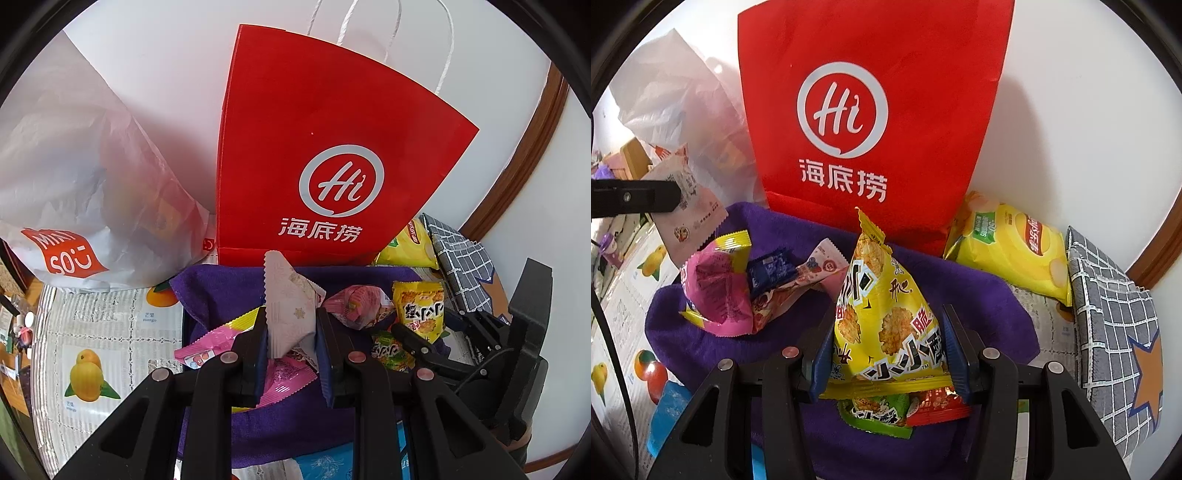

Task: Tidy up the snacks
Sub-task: 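Open the right tool to drop the yellow bag on the towel while the left holds the pink packet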

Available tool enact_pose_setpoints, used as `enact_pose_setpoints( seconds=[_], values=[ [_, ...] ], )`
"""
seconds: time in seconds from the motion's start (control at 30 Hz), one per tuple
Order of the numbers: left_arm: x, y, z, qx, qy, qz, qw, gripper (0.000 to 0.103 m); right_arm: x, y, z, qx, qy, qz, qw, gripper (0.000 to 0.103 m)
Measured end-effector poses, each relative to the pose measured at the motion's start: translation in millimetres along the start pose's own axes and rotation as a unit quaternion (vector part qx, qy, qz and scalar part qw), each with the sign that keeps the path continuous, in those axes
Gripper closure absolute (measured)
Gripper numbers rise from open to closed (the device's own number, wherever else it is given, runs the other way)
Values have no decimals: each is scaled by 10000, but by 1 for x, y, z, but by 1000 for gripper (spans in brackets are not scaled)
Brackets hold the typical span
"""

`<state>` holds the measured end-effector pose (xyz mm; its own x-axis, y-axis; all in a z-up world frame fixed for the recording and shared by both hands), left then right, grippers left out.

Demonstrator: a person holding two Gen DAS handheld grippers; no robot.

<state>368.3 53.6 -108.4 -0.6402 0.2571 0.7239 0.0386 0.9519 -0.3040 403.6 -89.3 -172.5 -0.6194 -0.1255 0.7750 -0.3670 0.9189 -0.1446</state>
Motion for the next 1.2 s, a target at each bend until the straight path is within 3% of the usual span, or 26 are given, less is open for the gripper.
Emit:
enact_pose_setpoints(
  seconds=[1.2],
  values=[
    [-9,1,2,54,189,-73,9998,81,-6,12,8,264,241,-146,9993,50]
  ],
)
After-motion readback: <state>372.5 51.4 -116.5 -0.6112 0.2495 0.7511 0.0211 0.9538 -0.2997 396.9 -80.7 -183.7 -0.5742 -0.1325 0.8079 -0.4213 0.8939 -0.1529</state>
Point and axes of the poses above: each gripper's, at about its wrist camera, not at the fingertips, and x roughly against the way its jaws point, y to its left, z to its underside, the point moved 7 cm from there along -x, roughly the way its jaws point, and after that the axes turned 5 degrees about z, right-handed, at the moved point
